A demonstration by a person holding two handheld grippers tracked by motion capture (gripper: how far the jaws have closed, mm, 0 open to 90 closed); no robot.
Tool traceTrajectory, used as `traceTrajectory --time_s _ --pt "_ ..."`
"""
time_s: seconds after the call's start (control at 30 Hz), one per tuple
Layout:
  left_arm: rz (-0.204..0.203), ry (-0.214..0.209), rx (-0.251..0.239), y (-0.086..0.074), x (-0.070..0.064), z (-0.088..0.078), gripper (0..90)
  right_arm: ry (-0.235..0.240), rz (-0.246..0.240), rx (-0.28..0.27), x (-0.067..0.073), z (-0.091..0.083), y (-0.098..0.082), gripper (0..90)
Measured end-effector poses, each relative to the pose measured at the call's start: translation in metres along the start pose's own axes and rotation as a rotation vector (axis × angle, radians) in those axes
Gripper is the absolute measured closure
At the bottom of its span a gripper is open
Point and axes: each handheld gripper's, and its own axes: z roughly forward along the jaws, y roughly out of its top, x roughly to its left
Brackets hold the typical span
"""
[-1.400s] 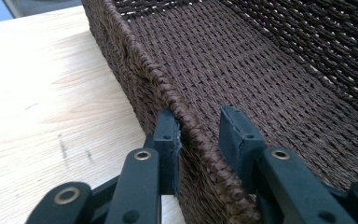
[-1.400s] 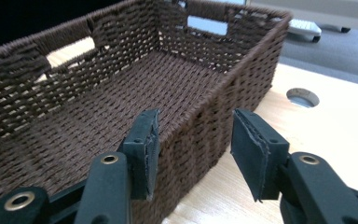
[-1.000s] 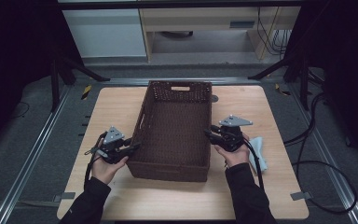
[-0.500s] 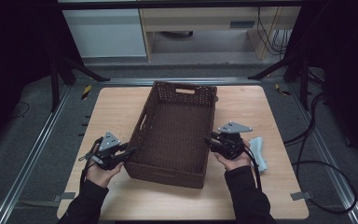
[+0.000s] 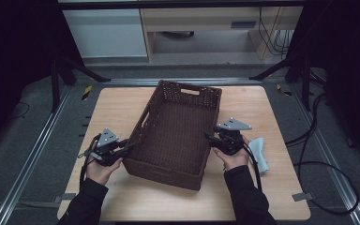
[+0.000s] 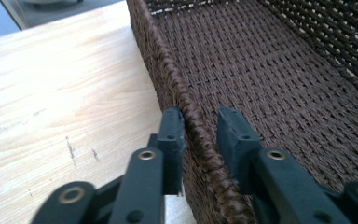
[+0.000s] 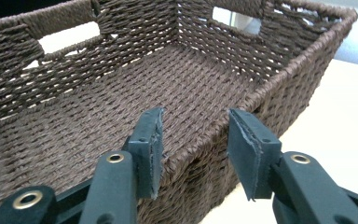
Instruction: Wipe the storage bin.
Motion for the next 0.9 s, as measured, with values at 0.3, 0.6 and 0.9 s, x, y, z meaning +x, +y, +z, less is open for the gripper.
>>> traceTrajectory --time_s 0.3,0.6,0.9 --pt "0.008 0.005 0.0 -0.004 -0.001 -0.01 70.0 -0.001 -0.009 0.035 0.008 -0.012 -0.001 58.6" --pt "0.0 0.045 0.005 -0.001 0.006 -0.005 77.0 -0.007 -0.028 0.027 0.007 -0.015 0.007 49.8" --pt "0.004 0.013 -0.004 -0.003 0.007 -0.013 70.4 -0.012 0.017 0.006 -0.005 -0.005 0.0 55.5"
